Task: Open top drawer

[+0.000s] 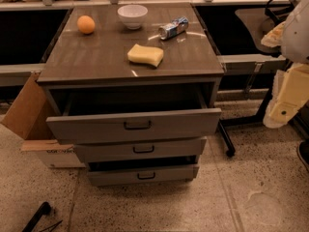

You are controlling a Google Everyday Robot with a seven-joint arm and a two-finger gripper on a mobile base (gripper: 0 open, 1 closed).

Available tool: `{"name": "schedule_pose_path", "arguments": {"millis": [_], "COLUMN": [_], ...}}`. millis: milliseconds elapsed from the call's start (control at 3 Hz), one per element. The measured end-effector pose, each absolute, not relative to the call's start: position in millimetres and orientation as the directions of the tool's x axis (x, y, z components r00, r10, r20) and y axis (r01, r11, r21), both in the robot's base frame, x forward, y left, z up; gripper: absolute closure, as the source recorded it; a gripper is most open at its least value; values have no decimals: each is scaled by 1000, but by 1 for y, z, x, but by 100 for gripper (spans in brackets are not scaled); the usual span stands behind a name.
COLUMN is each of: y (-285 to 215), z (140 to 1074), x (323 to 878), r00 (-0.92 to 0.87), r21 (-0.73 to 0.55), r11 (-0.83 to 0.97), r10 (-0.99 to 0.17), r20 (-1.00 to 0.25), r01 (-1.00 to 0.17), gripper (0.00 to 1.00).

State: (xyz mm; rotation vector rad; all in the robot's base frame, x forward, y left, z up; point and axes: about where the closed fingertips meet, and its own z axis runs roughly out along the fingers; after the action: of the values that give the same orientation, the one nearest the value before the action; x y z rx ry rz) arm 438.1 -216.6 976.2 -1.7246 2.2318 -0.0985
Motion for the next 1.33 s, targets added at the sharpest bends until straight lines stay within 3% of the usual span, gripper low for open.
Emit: {"name": "schedule_pose_path", "arguments": {"millis": [667,1333], "y": [-199,-144], "z": [951,869], "x": [444,468], "r00": [-189,-130], "r21": [-226,-107], "r11": [240,171], "r10": [-956,-942], "r20": [-224,-310], "r01": [-944,-979], "gripper": [0,0]}}
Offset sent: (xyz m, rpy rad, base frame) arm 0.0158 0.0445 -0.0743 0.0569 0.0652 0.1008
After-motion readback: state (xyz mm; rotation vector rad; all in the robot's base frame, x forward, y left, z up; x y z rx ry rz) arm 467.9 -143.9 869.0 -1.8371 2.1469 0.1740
